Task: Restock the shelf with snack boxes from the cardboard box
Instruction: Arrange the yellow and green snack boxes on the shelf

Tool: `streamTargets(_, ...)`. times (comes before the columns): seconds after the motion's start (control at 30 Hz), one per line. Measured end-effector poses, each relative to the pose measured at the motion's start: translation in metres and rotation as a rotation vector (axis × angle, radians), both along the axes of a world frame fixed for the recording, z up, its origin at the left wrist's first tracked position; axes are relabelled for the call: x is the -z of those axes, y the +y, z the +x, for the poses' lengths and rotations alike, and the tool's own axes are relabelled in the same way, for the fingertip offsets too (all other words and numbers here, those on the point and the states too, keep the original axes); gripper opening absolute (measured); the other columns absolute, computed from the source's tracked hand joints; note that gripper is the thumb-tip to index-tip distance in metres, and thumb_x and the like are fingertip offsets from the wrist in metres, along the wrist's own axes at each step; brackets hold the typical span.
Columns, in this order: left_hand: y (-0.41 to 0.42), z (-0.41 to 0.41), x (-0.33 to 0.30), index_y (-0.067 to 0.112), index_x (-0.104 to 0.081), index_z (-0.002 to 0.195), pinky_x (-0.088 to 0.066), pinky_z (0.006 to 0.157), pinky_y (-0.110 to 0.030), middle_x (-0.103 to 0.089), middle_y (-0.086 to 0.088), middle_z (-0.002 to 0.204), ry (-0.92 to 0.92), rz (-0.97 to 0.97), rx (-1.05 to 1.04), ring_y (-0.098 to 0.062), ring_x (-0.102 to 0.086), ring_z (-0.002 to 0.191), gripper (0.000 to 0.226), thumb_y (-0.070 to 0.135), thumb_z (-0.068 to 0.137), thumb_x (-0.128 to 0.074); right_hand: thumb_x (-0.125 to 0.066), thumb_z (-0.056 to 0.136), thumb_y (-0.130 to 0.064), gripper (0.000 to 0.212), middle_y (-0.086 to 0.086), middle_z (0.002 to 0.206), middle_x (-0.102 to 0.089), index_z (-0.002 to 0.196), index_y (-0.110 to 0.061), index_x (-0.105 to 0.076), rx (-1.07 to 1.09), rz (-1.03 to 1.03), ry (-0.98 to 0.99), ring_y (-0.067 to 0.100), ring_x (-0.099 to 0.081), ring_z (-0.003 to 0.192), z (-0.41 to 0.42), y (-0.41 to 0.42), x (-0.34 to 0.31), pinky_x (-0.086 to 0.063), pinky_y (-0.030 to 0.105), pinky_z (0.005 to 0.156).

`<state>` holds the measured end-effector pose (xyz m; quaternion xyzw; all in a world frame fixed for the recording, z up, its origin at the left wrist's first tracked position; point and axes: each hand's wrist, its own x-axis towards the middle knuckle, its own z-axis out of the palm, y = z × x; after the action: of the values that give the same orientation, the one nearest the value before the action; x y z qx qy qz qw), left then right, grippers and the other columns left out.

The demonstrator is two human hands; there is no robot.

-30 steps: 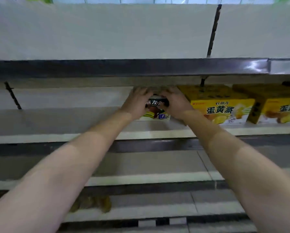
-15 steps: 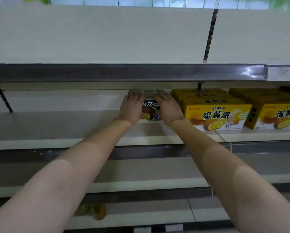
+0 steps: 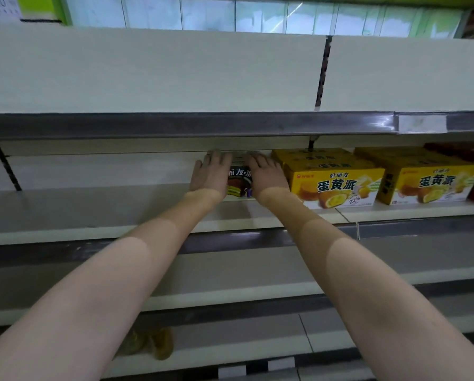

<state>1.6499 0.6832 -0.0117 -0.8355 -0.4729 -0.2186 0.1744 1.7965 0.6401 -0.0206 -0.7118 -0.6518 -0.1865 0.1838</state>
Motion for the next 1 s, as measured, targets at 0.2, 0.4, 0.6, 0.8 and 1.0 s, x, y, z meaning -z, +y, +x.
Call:
streamTargets(0.2, -0.035, -0.014, 0.003, 0.018, -0.041, 0.143, -0.038, 0.103, -0.042, -0.05, -0.014, 0.139, -0.004, -0.047, 0.057, -0.033, -0.046, 0.127, 0.062, 0.024, 0.086, -0.064, -0.063, 0.084, -0.003, 0.061, 0.018, 0.143, -0.046, 0.143, -0.005, -0.044, -0.053, 0.156, 0.051, 0.037, -0.043, 0.129, -0.011, -0.05, 0.0, -0.035, 0.041, 0.109)
streamTargets(0.4, -0.09, -0.016, 0.019, 0.015, -0.06, 0.113, -0.048, 0.081, -0.04, -0.062, -0.011, 0.11, -0.197, -0.16, 0.285, -0.036, -0.061, 0.102, 0.029, 0.014, 0.084, -0.058, -0.056, 0.085, 0.001, 0.026, 0.02, 0.107, -0.058, 0.109, -0.004, -0.063, -0.036, 0.148, 0.121, 0.039, -0.053, 0.099, -0.021, -0.115, 0.022, -0.044, 0.043, 0.082)
streamTargets(0.6, -0.177, 0.014, 0.044, 0.02, -0.062, 0.107, -0.048, 0.075, -0.037, -0.067, -0.009, 0.109, -0.217, -0.345, 0.448, -0.034, -0.062, 0.1, 0.017, 0.02, 0.09, -0.058, -0.055, 0.088, -0.002, 0.023, 0.02, 0.111, -0.057, 0.11, -0.001, -0.061, 0.075, 0.096, 0.147, 0.037, -0.05, 0.104, -0.012, -0.221, 0.062, -0.042, 0.042, 0.084)
streamTargets(0.8, -0.279, 0.054, 0.106, 0.02, -0.059, 0.087, -0.041, 0.063, -0.031, -0.063, -0.007, 0.088, -0.229, -0.609, 0.671, -0.03, -0.06, 0.084, 0.006, 0.016, 0.088, -0.055, -0.055, 0.089, -0.003, 0.017, 0.018, 0.102, -0.055, 0.105, -0.003, -0.059, 0.323, 0.002, 0.254, 0.038, -0.051, 0.097, 0.014, -0.354, 0.125, -0.044, 0.042, 0.078)
streamTargets(1.0, -0.388, 0.079, 0.177, 0.016, -0.069, 0.095, -0.051, 0.075, -0.032, -0.071, -0.006, 0.092, -0.192, -0.845, 0.864, -0.024, -0.065, 0.087, 0.014, 0.011, 0.088, -0.058, -0.057, 0.092, -0.008, 0.013, 0.012, 0.102, -0.054, 0.104, -0.007, -0.06, 0.55, -0.012, 0.399, 0.03, -0.051, 0.097, 0.023, -0.493, 0.191, -0.049, 0.042, 0.08)
